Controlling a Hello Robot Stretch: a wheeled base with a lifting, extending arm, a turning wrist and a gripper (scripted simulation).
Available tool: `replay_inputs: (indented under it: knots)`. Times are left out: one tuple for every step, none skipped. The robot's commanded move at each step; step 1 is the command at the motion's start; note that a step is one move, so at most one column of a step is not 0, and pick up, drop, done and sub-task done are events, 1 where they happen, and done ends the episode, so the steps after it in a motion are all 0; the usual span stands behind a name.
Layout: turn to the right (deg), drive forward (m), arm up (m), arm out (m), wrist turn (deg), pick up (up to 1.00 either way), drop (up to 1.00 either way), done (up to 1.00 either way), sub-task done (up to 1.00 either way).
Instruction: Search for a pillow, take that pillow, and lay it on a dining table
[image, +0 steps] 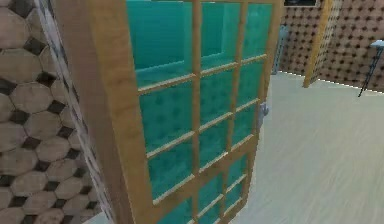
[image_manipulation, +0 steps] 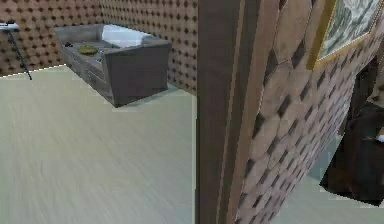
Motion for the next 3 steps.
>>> replay_inputs:
  knots:
    - [-42.0,0.00,0.00,0.00,0.0,0.00,0.00,0.00,0.00]
    - [0.0,0.15,0.00,0.00,0.0,0.00,0.00,0.00,0.00]
    - [45.0,0.00,0.00,0.00,0.0,0.00,0.00,0.00,0.00]
